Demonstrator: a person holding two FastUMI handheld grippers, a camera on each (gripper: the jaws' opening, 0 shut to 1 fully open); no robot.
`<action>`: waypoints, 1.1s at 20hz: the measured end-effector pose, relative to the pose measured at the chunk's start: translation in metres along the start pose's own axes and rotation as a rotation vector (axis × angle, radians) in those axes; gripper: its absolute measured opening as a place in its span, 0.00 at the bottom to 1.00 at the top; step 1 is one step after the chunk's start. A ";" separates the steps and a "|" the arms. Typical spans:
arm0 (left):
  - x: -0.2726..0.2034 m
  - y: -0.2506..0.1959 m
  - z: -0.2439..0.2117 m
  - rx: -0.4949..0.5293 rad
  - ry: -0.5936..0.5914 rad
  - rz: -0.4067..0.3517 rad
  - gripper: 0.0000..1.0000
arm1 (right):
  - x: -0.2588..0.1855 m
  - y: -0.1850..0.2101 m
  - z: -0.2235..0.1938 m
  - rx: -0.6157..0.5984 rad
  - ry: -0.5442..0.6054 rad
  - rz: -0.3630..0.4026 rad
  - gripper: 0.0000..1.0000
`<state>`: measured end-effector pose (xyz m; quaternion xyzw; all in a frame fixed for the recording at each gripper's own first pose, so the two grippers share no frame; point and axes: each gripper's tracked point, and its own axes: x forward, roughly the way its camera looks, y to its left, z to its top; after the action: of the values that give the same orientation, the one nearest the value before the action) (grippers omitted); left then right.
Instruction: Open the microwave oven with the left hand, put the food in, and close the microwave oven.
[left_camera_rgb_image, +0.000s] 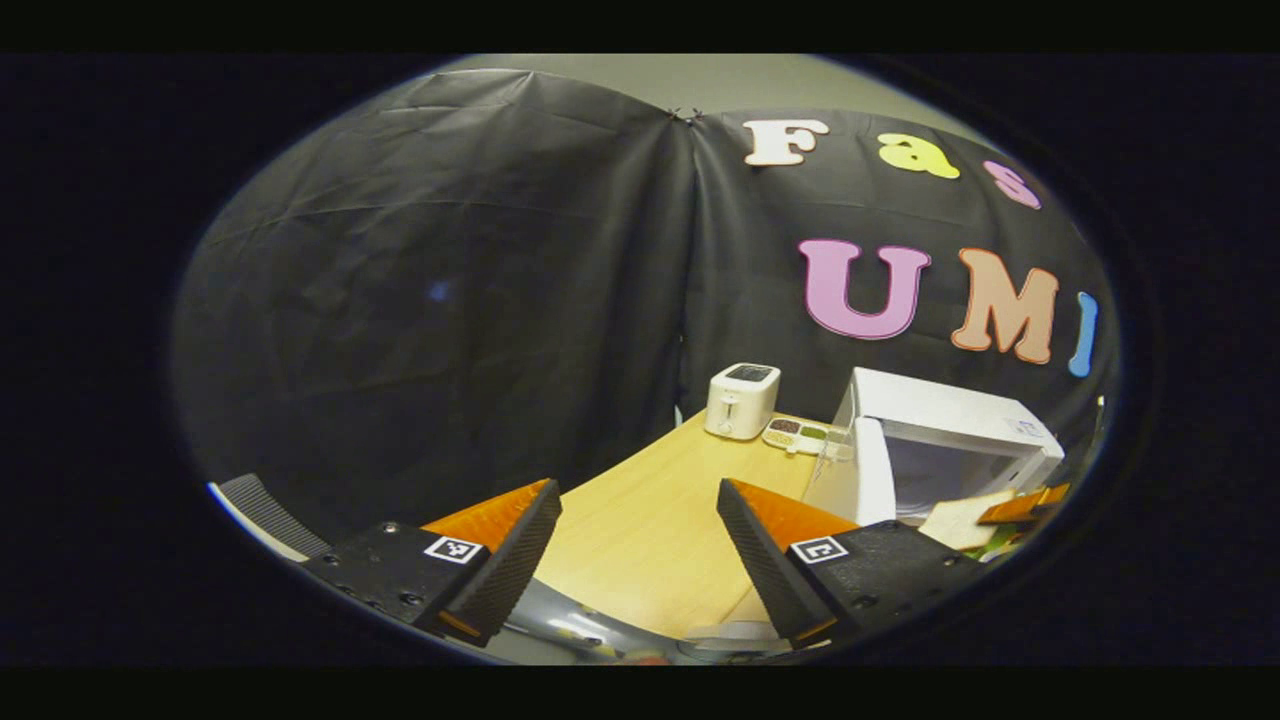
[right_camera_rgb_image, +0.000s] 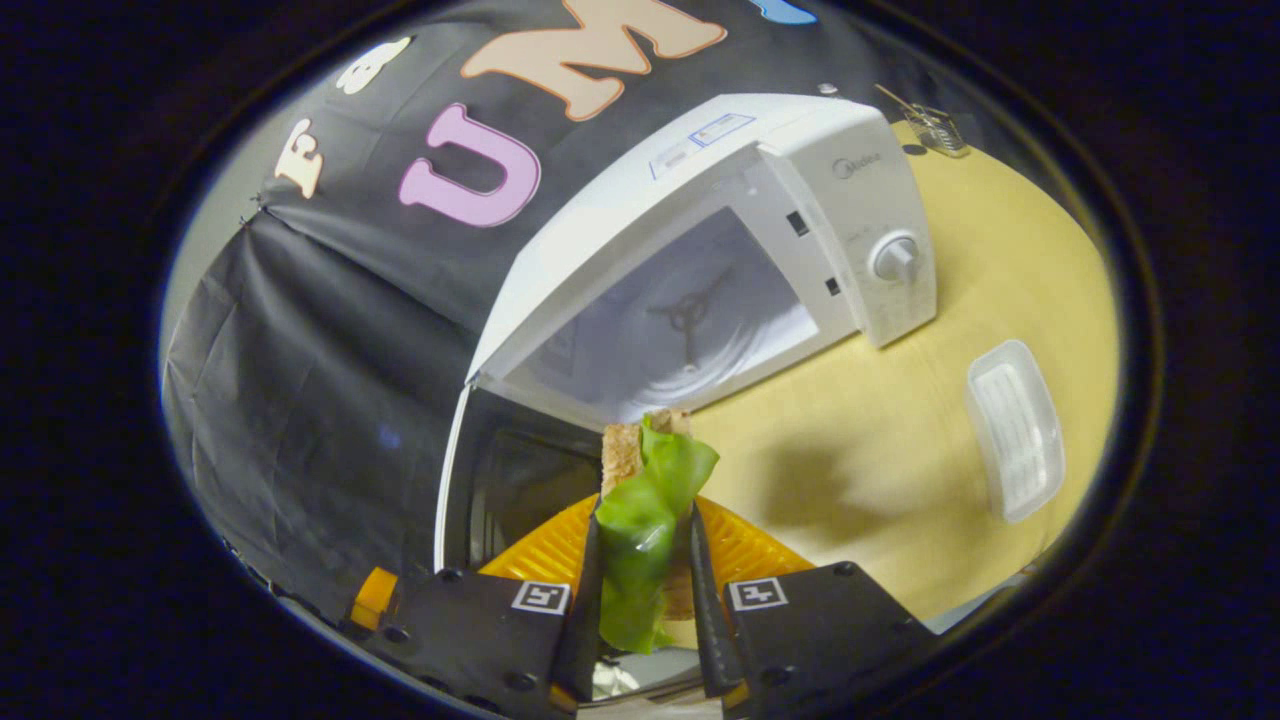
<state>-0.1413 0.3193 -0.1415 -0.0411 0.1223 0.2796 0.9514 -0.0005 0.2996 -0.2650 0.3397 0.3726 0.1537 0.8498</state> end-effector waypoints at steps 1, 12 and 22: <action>0.002 0.001 -0.001 0.004 0.003 -0.009 0.96 | 0.010 0.002 0.003 0.009 -0.026 0.001 0.43; 0.014 -0.011 -0.025 -0.046 0.091 -0.066 0.96 | 0.098 0.015 0.059 -0.131 -0.293 -0.043 0.43; 0.011 -0.007 -0.030 -0.061 0.104 -0.039 0.94 | 0.148 0.007 0.090 -0.295 -0.402 -0.138 0.35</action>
<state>-0.1349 0.3146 -0.1737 -0.0870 0.1621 0.2620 0.9474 0.1659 0.3395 -0.2944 0.2095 0.1921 0.0776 0.9556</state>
